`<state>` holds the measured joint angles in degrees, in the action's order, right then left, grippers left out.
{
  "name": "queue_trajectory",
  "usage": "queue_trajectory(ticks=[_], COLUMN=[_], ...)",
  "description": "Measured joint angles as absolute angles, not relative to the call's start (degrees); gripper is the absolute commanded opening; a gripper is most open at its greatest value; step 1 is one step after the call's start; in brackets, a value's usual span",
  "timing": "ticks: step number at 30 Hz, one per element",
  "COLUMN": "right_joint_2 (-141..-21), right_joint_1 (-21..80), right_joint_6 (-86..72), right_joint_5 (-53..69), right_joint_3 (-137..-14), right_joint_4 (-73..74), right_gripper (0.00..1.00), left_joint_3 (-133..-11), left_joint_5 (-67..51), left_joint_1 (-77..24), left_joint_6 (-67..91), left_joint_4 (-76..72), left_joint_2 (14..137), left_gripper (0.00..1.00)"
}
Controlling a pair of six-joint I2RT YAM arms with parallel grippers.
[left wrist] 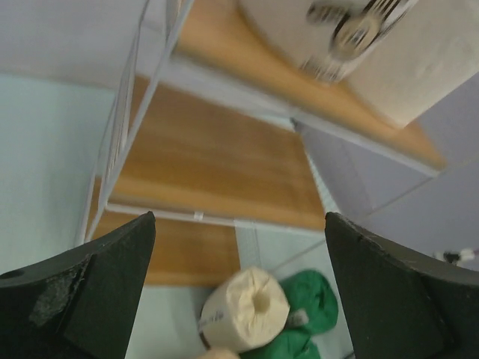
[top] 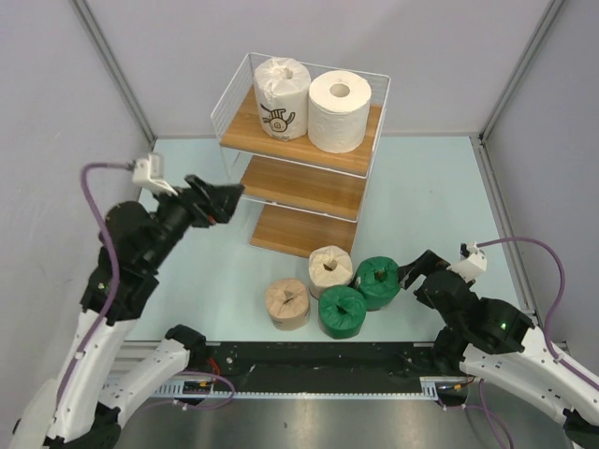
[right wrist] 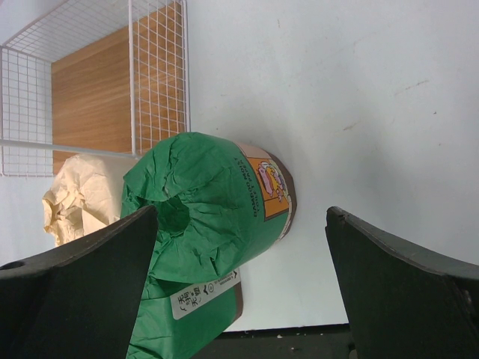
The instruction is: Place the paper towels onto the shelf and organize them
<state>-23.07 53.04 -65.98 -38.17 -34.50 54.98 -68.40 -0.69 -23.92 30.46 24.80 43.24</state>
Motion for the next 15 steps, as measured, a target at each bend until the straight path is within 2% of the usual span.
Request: queue_trajectory(ticks=[7, 15], right_joint_2=[-23.3, -23.4], right_joint_1=[53.0, 53.0], right_joint_6=[-66.0, -66.0], right_joint_5=[-38.2, -38.2], right_joint_3=[-34.5, -34.5], right_joint_4=[55.0, 55.0], right_gripper=[1.00, 1.00], left_joint_3=[-43.9, -32.7], left_joint_5=[-1.3, 1.7], left_joint_1=[-30.1, -37.1], left_joint_6=[36.7, 40.7], left_joint_4=[24.6, 23.6], left_joint_2=[36.2, 33.6], left_gripper=[1.00, 1.00])
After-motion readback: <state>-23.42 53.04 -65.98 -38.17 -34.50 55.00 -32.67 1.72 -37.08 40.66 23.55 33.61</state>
